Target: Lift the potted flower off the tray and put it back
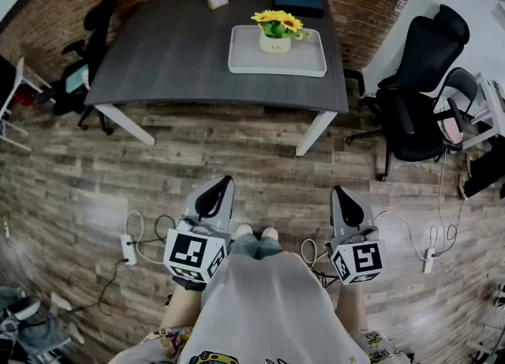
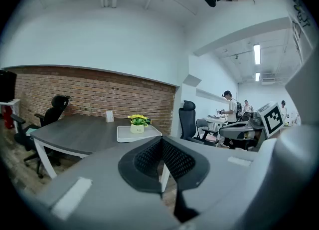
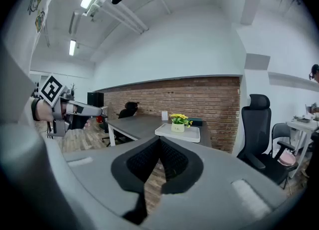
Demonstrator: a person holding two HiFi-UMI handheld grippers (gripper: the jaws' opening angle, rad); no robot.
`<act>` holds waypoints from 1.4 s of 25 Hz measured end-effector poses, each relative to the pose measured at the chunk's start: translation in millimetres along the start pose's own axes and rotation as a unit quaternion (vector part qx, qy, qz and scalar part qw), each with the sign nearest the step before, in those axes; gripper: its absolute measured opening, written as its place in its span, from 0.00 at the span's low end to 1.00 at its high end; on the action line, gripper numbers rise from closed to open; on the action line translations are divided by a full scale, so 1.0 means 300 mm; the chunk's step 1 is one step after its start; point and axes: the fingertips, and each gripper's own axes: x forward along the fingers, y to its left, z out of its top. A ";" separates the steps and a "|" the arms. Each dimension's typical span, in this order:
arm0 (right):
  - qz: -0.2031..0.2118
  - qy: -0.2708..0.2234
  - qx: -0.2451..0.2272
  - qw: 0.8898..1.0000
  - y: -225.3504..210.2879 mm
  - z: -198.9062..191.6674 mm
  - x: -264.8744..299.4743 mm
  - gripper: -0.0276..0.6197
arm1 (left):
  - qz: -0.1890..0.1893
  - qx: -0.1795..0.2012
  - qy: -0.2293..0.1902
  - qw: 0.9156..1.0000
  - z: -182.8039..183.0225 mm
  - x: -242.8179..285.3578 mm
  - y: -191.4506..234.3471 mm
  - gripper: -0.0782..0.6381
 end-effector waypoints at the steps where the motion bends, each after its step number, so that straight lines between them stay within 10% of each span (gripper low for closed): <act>1: 0.000 0.000 0.007 1.000 0.007 0.000 0.003 0.04 | 0.000 0.002 0.003 1.000 0.000 0.001 -0.002 0.13; 14: 0.043 -0.020 0.036 0.998 0.012 0.019 0.019 0.14 | 0.033 0.019 0.005 0.999 0.004 0.029 -0.055 0.12; 35: 0.065 0.007 0.069 0.996 -0.101 0.019 0.341 0.43 | 0.000 -0.002 0.028 1.000 0.021 0.362 0.104 0.39</act>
